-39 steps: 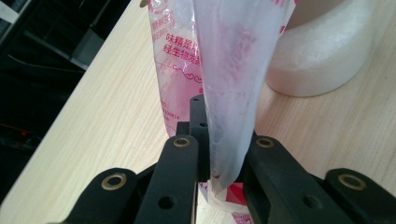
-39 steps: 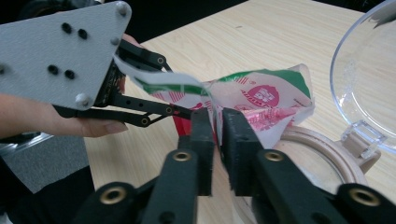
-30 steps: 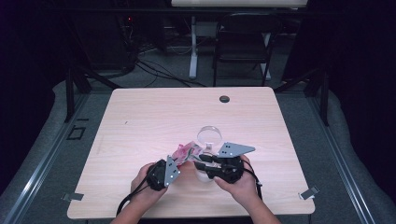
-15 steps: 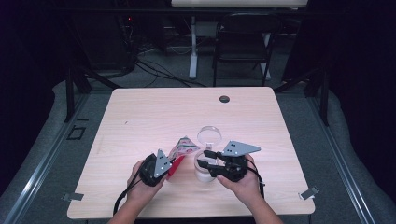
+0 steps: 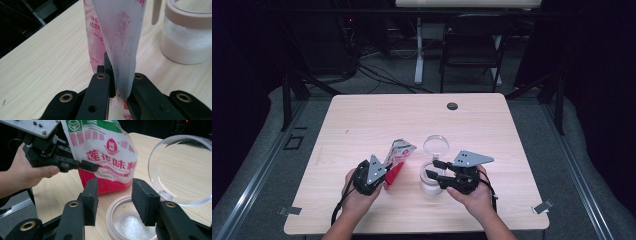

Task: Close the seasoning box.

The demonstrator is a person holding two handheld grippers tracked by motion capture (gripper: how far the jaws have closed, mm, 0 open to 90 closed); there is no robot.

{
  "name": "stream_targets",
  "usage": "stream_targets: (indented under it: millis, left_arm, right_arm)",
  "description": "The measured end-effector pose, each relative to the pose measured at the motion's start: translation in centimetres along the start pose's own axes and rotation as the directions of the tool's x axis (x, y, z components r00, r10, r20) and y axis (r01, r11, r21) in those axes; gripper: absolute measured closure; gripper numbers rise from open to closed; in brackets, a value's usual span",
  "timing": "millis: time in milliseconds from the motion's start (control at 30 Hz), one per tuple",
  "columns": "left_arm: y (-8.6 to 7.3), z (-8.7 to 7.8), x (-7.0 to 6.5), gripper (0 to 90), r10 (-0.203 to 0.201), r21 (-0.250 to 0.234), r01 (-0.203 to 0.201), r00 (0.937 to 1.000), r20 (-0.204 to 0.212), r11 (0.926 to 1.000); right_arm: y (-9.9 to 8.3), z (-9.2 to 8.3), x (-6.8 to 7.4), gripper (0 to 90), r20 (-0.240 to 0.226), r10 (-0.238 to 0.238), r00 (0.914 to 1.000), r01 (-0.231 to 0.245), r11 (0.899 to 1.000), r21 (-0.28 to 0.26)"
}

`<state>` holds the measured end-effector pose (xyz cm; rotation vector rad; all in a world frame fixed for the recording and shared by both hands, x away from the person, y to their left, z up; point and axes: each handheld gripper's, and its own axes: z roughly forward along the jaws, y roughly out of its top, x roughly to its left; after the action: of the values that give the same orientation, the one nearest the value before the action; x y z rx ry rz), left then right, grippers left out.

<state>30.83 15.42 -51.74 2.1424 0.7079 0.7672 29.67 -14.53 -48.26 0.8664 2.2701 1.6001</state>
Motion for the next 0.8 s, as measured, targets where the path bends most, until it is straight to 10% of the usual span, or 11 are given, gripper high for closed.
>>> stream_targets:
  millis: [333,800]
  left_arm:
    - [-0.8,-1.7,2.3,89.9,-0.034,-0.004,0.033,0.9954,-0.090,0.9994]
    - [-3.1,-3.6,6.1,89.9,-0.151,0.004,0.155,0.9683,-0.199,0.9879]
  right_arm:
    - [0.0,0.0,-0.2,56.6,0.007,0.003,1.0000,-0.003,1.000,-0.002]
    - [0.1,0.2,-0.5,50.3,0.035,-0.037,0.9987,0.037,0.999,-0.006]
